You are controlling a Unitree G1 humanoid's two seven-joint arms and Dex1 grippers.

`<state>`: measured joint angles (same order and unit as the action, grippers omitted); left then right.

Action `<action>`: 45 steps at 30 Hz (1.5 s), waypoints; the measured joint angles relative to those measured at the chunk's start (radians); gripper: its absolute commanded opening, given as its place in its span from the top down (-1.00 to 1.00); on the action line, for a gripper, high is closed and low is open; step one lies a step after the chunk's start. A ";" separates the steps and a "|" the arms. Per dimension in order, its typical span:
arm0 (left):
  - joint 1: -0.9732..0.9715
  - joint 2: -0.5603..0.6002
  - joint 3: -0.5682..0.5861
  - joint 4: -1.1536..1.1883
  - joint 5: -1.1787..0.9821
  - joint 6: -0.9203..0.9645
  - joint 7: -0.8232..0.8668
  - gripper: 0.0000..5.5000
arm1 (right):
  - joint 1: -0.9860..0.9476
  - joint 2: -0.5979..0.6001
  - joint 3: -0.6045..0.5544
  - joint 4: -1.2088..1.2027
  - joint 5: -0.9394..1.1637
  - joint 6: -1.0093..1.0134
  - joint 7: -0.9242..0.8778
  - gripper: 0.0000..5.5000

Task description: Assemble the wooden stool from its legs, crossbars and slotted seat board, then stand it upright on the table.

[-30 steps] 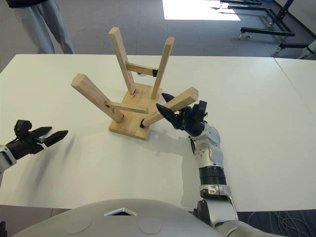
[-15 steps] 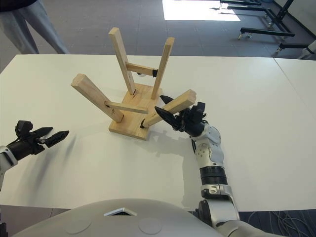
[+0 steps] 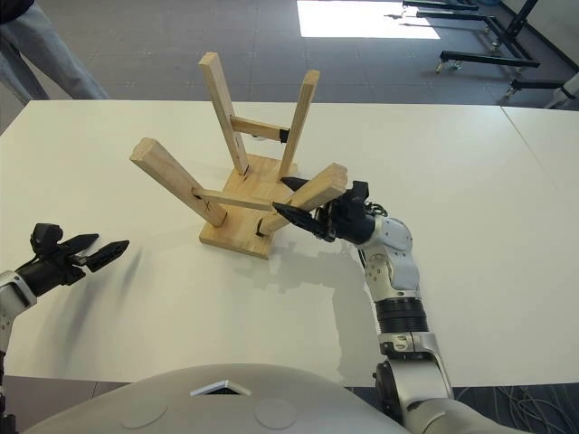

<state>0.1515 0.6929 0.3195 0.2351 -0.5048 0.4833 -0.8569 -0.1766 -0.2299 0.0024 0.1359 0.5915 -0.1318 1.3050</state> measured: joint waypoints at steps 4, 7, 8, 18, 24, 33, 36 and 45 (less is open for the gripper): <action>0.002 -0.003 0.001 -0.003 0.000 -0.002 0.005 -0.96 | 0.000 -0.008 0.007 -0.032 0.000 0.021 -0.005 0.25; 0.002 -0.007 0.002 -0.004 0.000 -0.004 0.009 -0.96 | 0.000 -0.018 0.007 -0.035 0.001 0.024 -0.012 0.25; 0.002 -0.008 0.002 -0.004 0.000 -0.004 0.009 -0.96 | 0.000 -0.021 0.005 -0.034 0.001 0.024 -0.014 0.25; 0.011 -0.013 0.002 -0.014 0.000 -0.009 0.012 -0.96 | -0.003 -0.026 -0.011 0.019 0.008 0.018 -0.018 0.25; 0.011 -0.013 0.002 -0.016 0.000 -0.009 0.012 -0.96 | -0.009 0.002 -0.006 0.033 0.006 0.009 -0.031 0.25; 0.017 -0.018 0.002 -0.024 0.000 -0.009 0.016 -0.96 | 0.012 0.000 -0.002 0.011 0.006 0.004 -0.034 0.25; 0.017 -0.019 0.002 -0.024 0.000 -0.010 0.016 -0.96 | 0.013 0.001 -0.003 0.002 0.010 0.023 -0.041 0.25; 0.017 -0.019 0.002 -0.024 -0.001 -0.011 0.017 -0.96 | 0.035 0.005 0.000 -0.026 0.010 0.033 -0.044 0.25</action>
<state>0.1687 0.6734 0.3219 0.2110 -0.5053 0.4725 -0.8399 -0.1420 -0.2247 0.0029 0.1102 0.6011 -0.0988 1.2607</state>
